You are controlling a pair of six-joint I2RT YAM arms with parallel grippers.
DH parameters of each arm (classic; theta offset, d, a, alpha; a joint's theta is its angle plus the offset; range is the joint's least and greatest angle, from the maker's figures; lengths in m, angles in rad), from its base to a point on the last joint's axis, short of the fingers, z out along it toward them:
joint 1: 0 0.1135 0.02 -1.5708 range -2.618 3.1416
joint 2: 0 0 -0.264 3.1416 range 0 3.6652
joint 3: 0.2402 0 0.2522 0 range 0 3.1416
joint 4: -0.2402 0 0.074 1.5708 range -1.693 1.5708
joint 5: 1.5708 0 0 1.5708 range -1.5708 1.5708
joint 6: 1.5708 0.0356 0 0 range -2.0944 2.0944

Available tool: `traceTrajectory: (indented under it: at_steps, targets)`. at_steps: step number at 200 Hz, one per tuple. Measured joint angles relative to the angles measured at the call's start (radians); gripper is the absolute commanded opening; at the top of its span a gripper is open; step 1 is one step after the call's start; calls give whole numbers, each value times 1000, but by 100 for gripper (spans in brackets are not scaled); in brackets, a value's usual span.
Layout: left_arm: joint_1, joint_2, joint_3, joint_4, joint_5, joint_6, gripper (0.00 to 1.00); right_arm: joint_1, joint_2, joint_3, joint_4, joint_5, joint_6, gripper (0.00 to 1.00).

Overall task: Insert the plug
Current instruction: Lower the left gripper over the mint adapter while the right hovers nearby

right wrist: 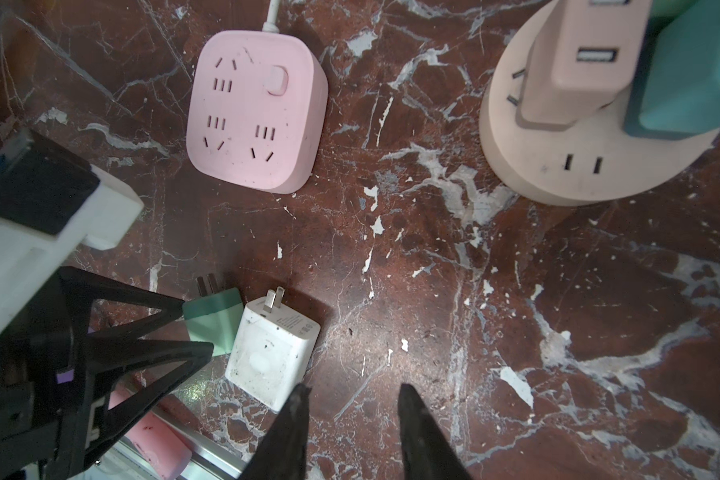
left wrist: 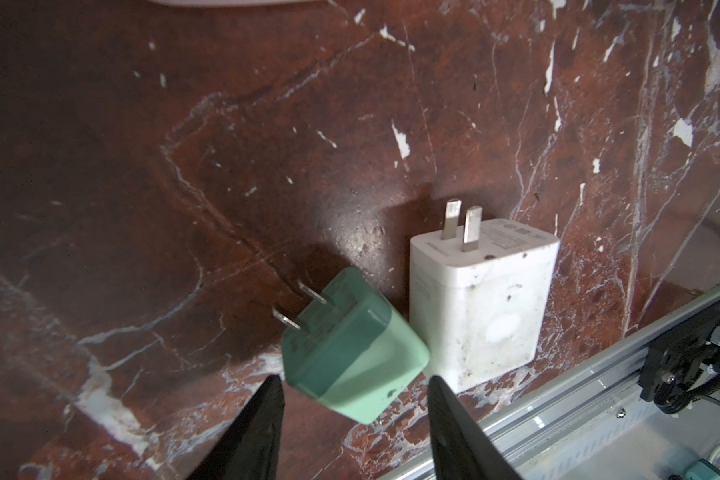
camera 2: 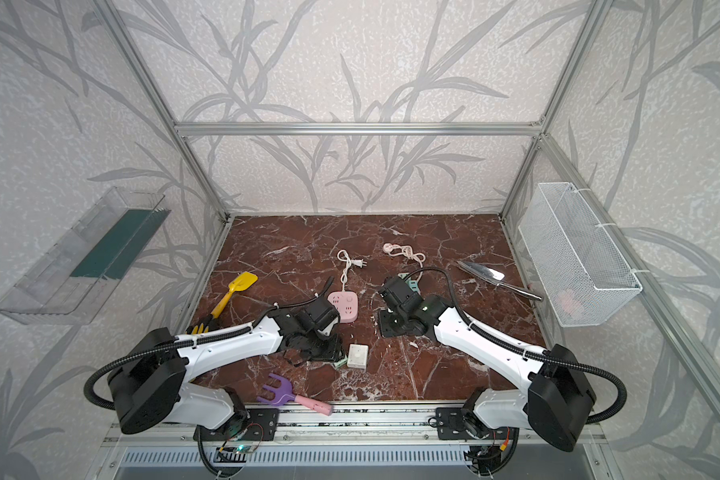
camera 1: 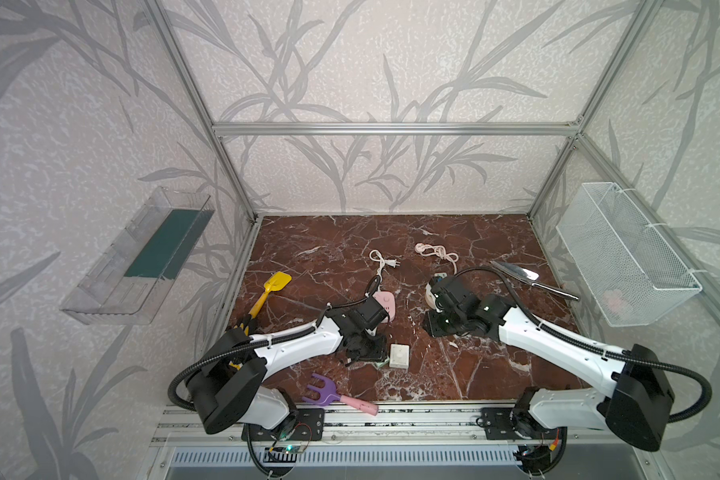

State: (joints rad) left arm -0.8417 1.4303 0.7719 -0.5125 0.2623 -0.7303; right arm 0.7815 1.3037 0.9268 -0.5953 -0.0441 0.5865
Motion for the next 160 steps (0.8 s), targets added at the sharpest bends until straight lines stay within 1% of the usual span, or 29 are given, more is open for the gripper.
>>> traceTrajectory:
  at_steps: [24,62,91,132,160]
  targets:
    - [-10,-2,2,-36,-49,16,55,0,-2,0,0,0,0,37]
    - [-50,-23,14,-113,-126,58,50,0,-2,0,1,-1,0,37]
    - [-77,-18,15,-127,-144,69,49,0,-2,0,3,-2,0,37]
    - [-113,34,53,-134,-170,75,47,0,-3,0,7,-1,0,37]
    - [-120,55,71,-130,-184,82,46,0,-10,0,7,0,0,37]
